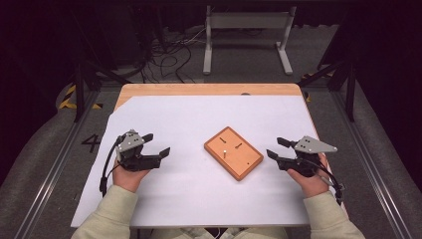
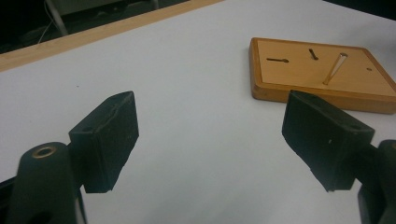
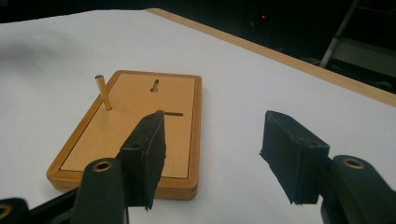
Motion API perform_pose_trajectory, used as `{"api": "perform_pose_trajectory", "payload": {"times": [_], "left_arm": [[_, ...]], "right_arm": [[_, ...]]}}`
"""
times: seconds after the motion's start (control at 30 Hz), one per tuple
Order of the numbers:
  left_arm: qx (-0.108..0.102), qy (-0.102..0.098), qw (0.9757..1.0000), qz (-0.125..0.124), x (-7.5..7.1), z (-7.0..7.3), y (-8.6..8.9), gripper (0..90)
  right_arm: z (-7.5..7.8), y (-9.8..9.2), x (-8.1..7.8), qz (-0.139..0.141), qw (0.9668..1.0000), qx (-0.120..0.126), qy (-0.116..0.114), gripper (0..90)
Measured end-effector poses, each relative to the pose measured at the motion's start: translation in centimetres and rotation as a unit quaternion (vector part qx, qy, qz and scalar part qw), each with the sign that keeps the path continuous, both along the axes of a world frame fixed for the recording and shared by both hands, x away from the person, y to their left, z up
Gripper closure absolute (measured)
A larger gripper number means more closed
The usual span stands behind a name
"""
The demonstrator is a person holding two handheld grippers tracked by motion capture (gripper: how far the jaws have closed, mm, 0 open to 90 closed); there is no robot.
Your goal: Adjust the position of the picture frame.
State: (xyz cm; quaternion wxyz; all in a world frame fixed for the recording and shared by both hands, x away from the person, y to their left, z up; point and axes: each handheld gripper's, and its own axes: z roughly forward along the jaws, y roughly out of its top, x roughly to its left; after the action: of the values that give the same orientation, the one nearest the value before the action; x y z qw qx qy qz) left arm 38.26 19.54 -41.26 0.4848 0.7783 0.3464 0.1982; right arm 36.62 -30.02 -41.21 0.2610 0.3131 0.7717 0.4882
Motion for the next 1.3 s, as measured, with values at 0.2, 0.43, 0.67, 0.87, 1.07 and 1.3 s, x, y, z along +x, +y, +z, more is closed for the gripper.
{"api": "perform_pose_trajectory", "payload": {"times": [0.2,0.43,0.67,0.87,1.07,1.3], "left_arm": [[-0.003,0.005,1.0000,0.002,0.0,0.0,-0.2,24.0],[-0.004,0.002,1.0000,0.001,0.0,0.4,-0.3,29.0],[-0.002,0.002,1.0000,-0.008,1.2,1.1,-1.9,28.5],[-0.002,-0.002,1.0000,-0.007,1.6,1.4,-2.3,28.0],[0.004,-0.003,1.0000,-0.004,1.3,1.2,-2.1,27.5],[0.004,-0.001,1.0000,-0.004,1.2,1.0,-1.7,27.1]], "right_arm": [[0.1,-0.1,0.0,0.006,0.9999,0.006,0.009,43.2],[0.3,-0.2,0.1,0.006,0.9999,0.004,0.013,45.4],[0.9,-0.2,0.5,0.003,0.9999,0.006,0.010,46.9],[1.1,-0.2,1.0,0.002,0.9997,0.016,0.019,47.6],[1.2,0.1,1.4,-0.002,0.9995,0.011,0.028,49.2],[1.4,0.3,2.0,-0.003,0.9992,0.004,0.041,56.2]]}}
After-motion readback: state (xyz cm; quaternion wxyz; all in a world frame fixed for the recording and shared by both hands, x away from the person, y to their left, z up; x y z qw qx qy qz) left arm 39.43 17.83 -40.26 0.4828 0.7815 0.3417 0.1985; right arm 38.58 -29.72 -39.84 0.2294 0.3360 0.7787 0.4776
